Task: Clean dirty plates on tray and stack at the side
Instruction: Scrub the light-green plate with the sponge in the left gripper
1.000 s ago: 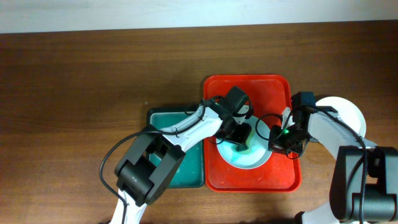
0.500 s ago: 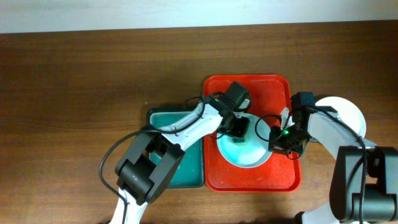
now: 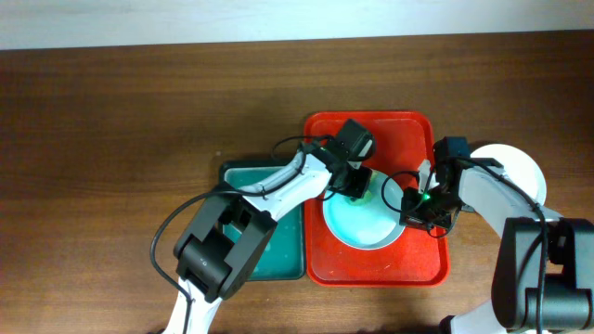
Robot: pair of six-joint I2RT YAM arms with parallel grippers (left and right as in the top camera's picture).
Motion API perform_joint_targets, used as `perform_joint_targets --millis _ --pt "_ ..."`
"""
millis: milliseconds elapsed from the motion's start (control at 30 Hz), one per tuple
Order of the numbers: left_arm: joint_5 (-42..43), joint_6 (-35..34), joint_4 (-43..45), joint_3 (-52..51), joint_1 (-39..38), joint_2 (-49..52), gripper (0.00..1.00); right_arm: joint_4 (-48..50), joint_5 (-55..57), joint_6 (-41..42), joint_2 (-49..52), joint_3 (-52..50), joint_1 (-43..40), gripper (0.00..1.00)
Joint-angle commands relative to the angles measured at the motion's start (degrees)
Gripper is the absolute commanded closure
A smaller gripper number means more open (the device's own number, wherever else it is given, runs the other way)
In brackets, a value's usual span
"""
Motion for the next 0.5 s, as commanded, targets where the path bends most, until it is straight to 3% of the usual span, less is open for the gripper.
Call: perform_joint_targets --millis 0,200,367,467 --pt "-13.3 3.1 -2.9 -0.7 2.6 1.7 1.0 -1.2 2.7 -1.5 0.6 -0.1 -0.1 0.96" --pt "-11.3 3.1 -25.4 2.4 2.6 1.7 1.0 -1.0 2.7 -1.5 0.6 -0.1 -0.1 0.95" --pt "17.2 3.1 -18.2 2.4 0.3 1.7 1.0 -0.7 2.7 -1.4 0.6 -0.1 -0.1 0.96" --pt "22.1 2.8 -15.9 2.4 -2.6 1.7 1.0 -0.8 2.7 -1.4 0.6 -0.1 -0.1 0.96"
